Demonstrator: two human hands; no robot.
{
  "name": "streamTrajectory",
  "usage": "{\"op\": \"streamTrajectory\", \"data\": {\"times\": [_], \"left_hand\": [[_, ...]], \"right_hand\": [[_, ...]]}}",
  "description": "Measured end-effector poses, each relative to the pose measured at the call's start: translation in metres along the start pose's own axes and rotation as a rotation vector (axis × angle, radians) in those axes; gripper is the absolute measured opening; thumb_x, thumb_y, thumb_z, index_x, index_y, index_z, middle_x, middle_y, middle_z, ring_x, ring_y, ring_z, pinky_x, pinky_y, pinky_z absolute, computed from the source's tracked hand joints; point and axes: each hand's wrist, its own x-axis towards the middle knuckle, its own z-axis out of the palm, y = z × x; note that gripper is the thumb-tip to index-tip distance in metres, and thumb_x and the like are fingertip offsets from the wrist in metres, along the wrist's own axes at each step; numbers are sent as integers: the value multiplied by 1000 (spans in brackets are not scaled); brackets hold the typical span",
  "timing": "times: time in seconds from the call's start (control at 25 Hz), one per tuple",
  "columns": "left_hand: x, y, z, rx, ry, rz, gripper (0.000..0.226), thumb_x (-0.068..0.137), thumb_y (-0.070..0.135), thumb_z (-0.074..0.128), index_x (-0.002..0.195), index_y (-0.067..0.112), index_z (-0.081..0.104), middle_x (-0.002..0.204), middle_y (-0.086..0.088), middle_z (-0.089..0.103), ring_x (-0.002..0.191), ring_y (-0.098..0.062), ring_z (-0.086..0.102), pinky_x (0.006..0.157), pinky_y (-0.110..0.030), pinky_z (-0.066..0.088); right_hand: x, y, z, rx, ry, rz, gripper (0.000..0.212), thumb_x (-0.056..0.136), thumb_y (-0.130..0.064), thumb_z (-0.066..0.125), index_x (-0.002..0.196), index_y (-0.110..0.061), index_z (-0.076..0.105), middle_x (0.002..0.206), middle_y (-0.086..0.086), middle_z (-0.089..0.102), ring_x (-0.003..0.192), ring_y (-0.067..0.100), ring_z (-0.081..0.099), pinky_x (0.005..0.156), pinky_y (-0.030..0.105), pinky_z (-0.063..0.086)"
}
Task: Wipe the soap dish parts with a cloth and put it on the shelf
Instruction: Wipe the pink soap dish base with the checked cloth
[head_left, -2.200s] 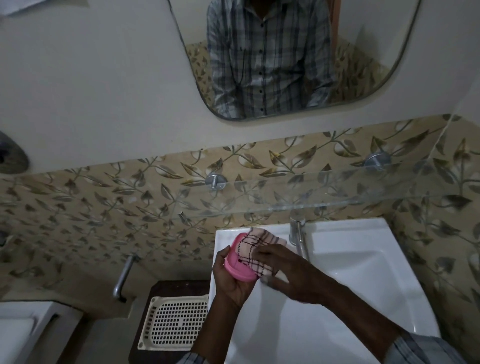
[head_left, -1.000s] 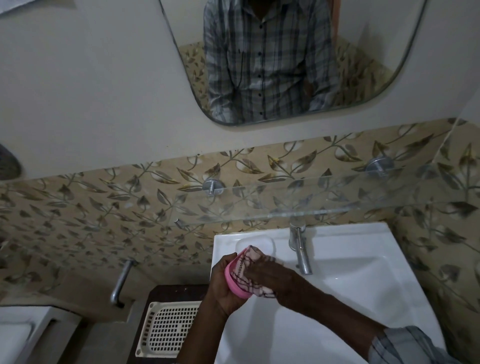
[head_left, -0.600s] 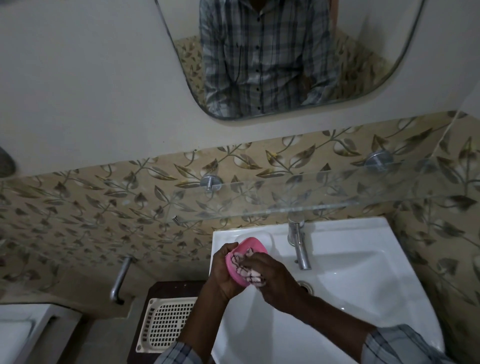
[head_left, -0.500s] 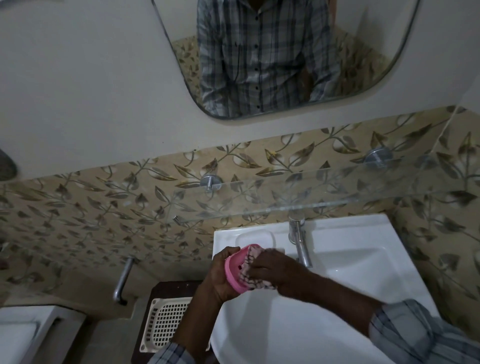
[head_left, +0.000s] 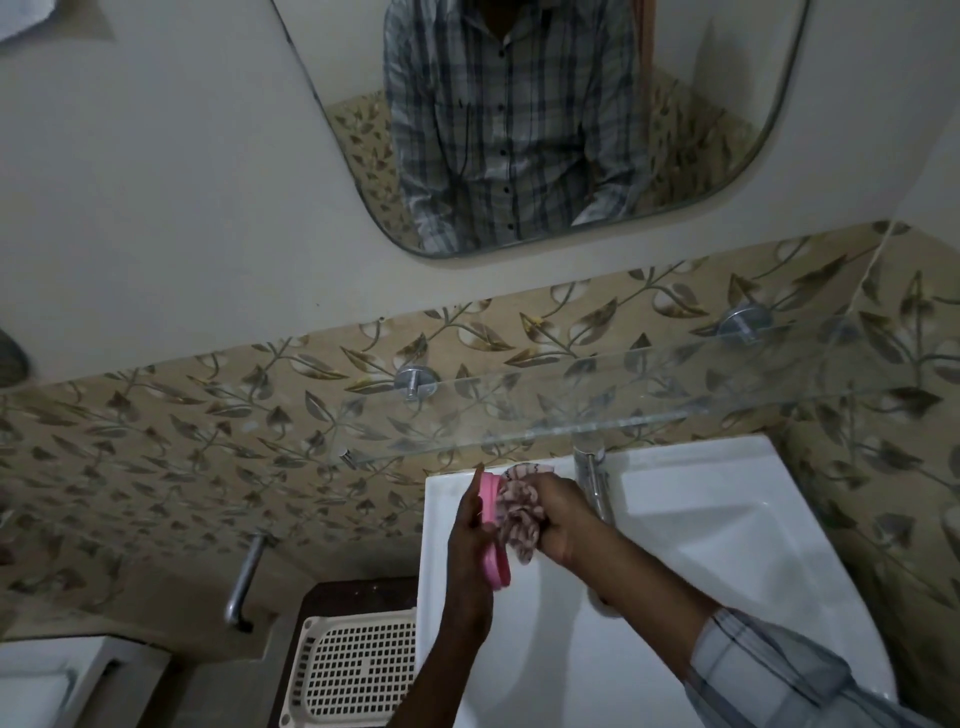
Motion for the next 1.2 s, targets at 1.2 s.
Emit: {"op": "streamTrajectory", "data": {"times": [1.2], "left_hand": [[3, 18, -9, -307, 22, -452, 55, 86, 32, 50, 124, -8, 59, 104, -27, 70, 93, -36, 67, 81, -43, 55]], "right_hand": [[-17, 12, -1, -1114, 204, -325, 16, 89, -13, 59, 102, -5, 64, 97, 12, 70, 92, 26, 68, 73, 28, 49]]}}
